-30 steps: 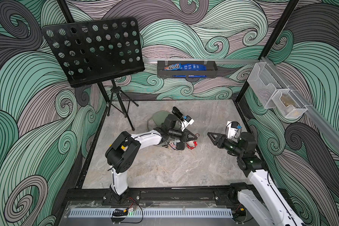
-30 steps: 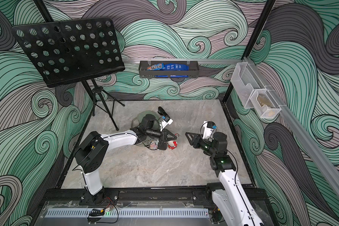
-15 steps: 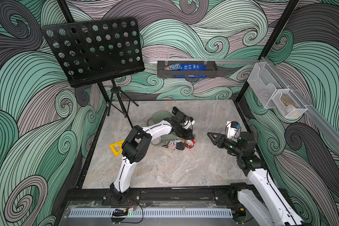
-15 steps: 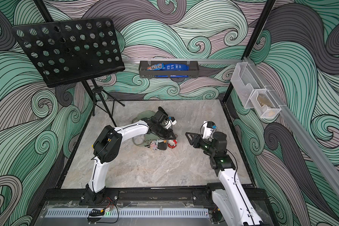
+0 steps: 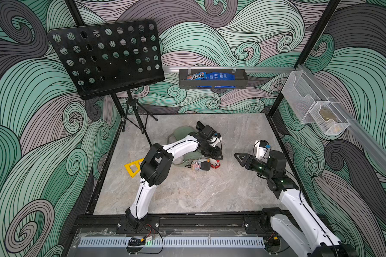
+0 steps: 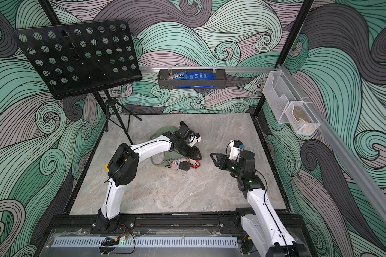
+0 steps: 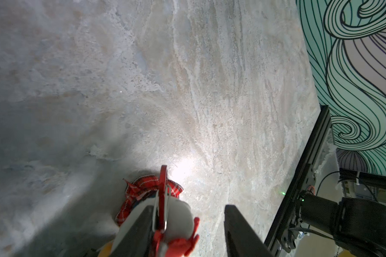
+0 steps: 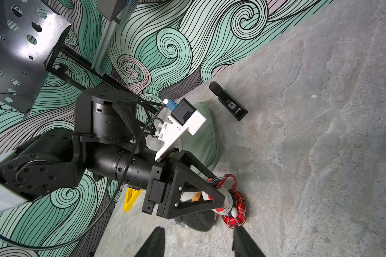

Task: Remove the decoration from the bag
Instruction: Place the decoration item at the center of the board, then pick up the bag from the center of the board.

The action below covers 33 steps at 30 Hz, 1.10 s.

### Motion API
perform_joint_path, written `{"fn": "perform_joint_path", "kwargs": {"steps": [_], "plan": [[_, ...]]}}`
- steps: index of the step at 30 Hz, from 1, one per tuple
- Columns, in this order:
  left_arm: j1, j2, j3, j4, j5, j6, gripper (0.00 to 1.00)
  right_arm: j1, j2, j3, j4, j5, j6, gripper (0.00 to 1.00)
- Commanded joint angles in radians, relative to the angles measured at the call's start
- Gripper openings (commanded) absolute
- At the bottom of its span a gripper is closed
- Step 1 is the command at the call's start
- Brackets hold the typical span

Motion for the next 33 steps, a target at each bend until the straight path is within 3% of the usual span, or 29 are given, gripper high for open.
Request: {"fn": "perform_joint_path", "kwargs": {"steps": [1,6,11,17,21,33], "plan": [[-0.014,-0.077,0.002,-0.08,-0.105,0.022,0.53,-0.008,-0.003,-0.005,0.032,-0.007,-0.003,0.55],[-0.008,-0.237,-0.01,-0.136,-0.313,0.035,0.6,0.015,-0.001,0.0,0.047,-0.036,-0.018,0.55],[0.021,-0.406,-0.124,-0.135,-0.482,0.019,0.64,0.166,0.023,0.044,0.028,0.064,-0.042,0.55],[0.11,-0.539,-0.37,-0.093,-0.492,0.011,0.64,0.305,0.063,0.072,0.06,0.113,-0.04,0.55],[0.163,-0.551,-0.527,-0.072,-0.47,0.016,0.64,0.368,0.086,0.092,0.065,0.116,-0.064,0.55],[0.201,-0.395,-0.594,-0.047,-0.463,0.097,0.69,0.402,0.042,0.116,0.052,0.115,-0.118,0.57]]}}
